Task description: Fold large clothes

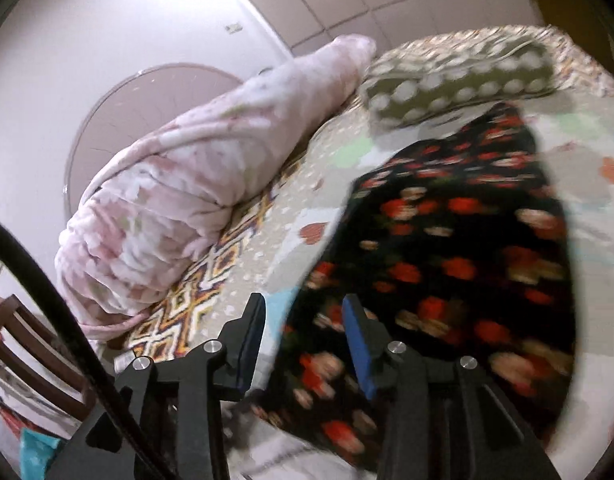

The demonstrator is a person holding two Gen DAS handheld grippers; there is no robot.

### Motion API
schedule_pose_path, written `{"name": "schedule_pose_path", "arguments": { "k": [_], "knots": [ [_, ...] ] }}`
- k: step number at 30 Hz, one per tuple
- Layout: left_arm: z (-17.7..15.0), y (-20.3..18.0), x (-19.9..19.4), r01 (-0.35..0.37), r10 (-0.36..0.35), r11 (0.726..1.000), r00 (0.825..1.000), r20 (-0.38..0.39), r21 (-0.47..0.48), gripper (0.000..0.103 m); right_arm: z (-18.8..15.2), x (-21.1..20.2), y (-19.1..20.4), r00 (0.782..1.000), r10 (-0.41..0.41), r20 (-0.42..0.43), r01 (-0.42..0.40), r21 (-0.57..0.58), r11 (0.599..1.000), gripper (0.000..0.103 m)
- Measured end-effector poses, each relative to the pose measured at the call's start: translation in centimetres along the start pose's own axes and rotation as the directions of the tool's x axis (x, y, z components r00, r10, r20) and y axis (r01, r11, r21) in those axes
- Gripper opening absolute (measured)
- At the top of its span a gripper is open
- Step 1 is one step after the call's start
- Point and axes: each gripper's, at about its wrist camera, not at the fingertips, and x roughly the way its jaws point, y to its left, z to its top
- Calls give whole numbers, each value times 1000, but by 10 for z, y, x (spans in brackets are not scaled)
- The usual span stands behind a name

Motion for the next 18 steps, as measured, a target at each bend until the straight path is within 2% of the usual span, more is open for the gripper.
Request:
{"name": "schedule_pose_path", "arguments": {
  "k": [3,5,7,9,12,13,18],
  "knots": [
    [0,0,0,-2,2,1000,1000,-1,3,86,-20,-15,-27,999,-51,18,51,44,998,44],
    [0,-1,1,-3,3,1000,1000,-2,5,86,-35,-5,-46,999,-35,-16,37,114,993,44],
    [0,-1,0,-5,5,1000,1000,-2,5,86,-48,10,-53,998,-51,-33,54,104,993,44],
    [0,-1,1,-6,6,1000,1000,-2,6,86,-49,14,-44,996,-85,-33,87,57,995,46],
    [0,-1,0,-8,8,1000,1000,-1,8,86,-43,17,-25,993,-103,-58,103,6,995,61],
    [0,0,0,-6,6,1000,1000,0,6,86,-41,16,-18,993,-103,-58,103,-12,995,61],
    [0,-1,0,-9,9,1000,1000,-1,9,86,-31,14,9,1000,-9,-23,8,-32,999,61]
  ]
}}
